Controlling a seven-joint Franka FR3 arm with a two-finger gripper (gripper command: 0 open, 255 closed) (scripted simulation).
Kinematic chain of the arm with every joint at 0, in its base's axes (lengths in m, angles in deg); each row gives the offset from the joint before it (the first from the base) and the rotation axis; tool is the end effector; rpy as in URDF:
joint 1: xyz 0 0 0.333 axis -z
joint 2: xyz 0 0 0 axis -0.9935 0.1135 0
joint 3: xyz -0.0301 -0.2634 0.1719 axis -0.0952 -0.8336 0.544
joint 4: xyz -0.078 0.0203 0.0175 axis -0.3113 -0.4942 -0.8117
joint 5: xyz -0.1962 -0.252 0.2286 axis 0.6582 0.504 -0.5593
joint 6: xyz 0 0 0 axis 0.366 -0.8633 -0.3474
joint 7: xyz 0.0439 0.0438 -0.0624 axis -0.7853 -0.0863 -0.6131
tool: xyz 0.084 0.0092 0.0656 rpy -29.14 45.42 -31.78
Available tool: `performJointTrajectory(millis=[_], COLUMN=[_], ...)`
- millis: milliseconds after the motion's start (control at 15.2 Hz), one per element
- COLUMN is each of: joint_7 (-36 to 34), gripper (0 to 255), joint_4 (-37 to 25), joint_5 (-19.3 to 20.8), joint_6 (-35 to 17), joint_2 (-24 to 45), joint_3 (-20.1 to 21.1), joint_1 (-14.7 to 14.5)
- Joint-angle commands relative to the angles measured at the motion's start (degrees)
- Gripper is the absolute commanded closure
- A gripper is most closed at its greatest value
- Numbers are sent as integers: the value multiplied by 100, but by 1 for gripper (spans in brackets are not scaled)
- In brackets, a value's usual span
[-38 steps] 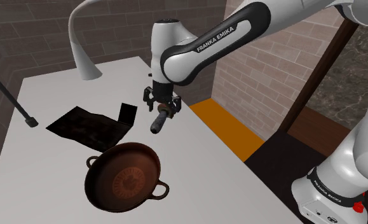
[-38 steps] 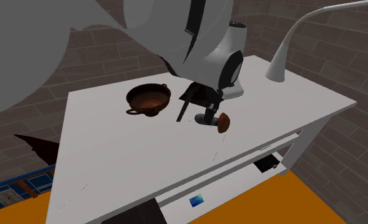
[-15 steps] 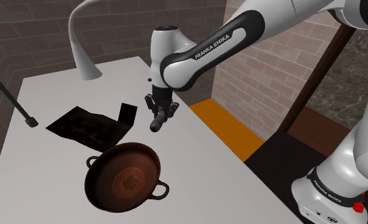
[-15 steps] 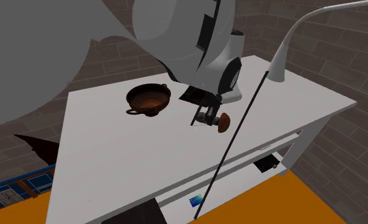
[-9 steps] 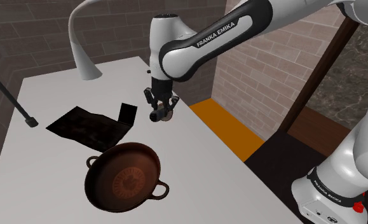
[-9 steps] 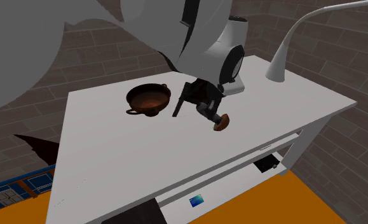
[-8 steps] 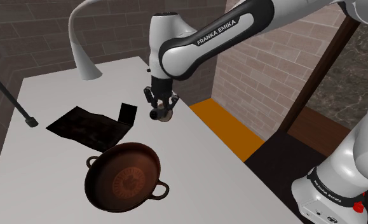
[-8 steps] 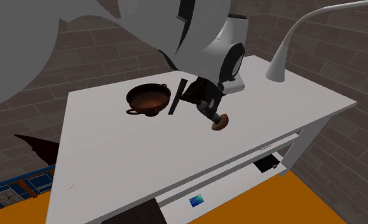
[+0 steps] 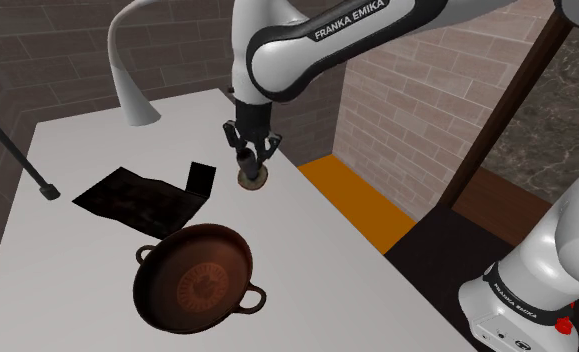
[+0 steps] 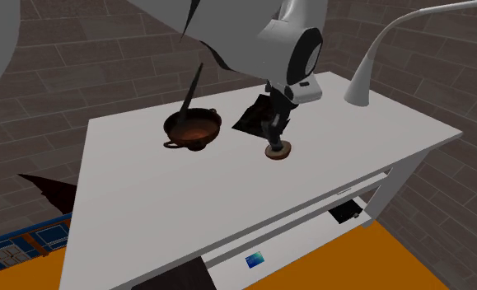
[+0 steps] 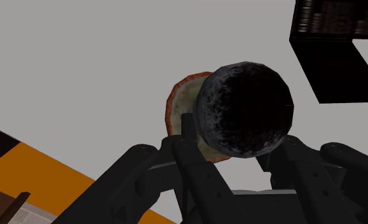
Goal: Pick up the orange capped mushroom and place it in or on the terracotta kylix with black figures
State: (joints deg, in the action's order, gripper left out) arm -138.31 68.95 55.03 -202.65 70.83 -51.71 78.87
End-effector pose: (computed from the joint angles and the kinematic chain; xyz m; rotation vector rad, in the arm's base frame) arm 0.5548 0.2814 0.4061 -2.6368 1.4738 0.0136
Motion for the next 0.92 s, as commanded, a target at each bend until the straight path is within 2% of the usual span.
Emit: performJointTrajectory(millis=[0, 858], joint_7=[13, 43], gripper=[255, 255], joint_4=[-93, -775], joint_5=[-26, -144], joint_6=[145, 1073], joint_2=[-55, -322], joint_3=[7, 40], joint_1=[9, 35])
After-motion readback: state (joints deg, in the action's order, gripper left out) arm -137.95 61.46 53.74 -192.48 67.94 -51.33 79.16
